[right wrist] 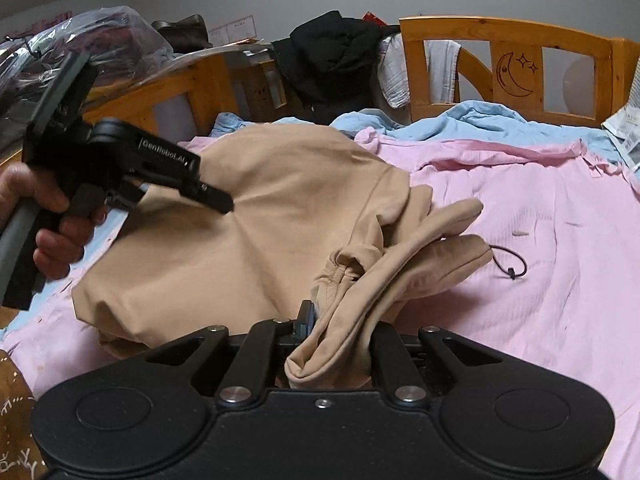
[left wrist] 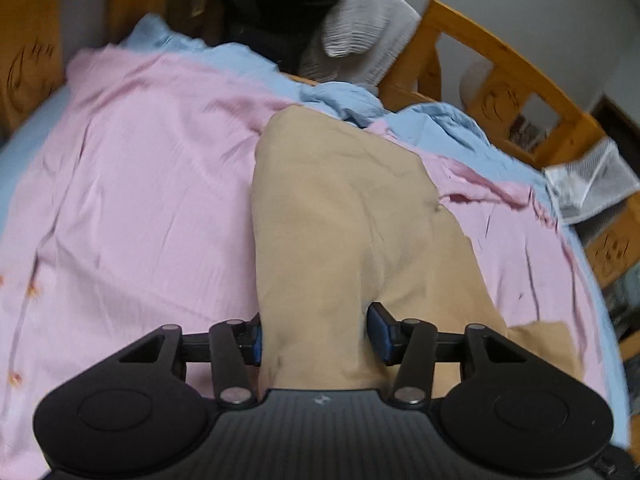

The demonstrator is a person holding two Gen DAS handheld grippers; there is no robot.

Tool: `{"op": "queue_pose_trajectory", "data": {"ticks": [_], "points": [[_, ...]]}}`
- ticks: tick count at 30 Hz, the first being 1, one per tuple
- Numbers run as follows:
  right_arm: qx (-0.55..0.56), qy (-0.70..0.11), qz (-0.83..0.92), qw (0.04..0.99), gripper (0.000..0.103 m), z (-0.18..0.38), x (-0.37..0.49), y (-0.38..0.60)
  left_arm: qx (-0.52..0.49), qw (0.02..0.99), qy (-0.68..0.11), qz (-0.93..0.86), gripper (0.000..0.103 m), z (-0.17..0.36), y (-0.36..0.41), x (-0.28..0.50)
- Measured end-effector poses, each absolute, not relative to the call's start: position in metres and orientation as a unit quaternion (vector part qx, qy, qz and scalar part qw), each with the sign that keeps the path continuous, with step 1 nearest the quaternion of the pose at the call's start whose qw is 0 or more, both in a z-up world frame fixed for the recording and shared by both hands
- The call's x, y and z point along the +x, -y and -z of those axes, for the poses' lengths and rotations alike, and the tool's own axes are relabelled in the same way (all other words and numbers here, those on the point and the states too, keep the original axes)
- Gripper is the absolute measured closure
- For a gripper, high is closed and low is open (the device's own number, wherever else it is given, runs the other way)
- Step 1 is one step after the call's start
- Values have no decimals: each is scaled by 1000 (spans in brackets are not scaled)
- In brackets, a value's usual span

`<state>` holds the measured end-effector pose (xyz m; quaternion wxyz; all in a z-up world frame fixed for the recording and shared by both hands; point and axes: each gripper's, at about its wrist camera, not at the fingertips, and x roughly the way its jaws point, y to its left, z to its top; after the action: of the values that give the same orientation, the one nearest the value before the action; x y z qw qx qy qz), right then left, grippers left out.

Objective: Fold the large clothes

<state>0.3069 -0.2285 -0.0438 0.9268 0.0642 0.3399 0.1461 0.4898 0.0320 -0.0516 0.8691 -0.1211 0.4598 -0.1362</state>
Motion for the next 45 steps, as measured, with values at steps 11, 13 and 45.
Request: {"op": "queue_pose_trajectory", "data": {"ticks": [11,13,45], "points": [[92,-349,-127,924,83,56,303,244,-100,873,-464,113,38,53,-30,487],[95,-351,-126,923,80,54,302,246,-91,876,-463,101,36,50,-28,485],[136,-421,-91,892,35,42,286,265,-51,921,-379,74,1,-15,-43,386]]}}
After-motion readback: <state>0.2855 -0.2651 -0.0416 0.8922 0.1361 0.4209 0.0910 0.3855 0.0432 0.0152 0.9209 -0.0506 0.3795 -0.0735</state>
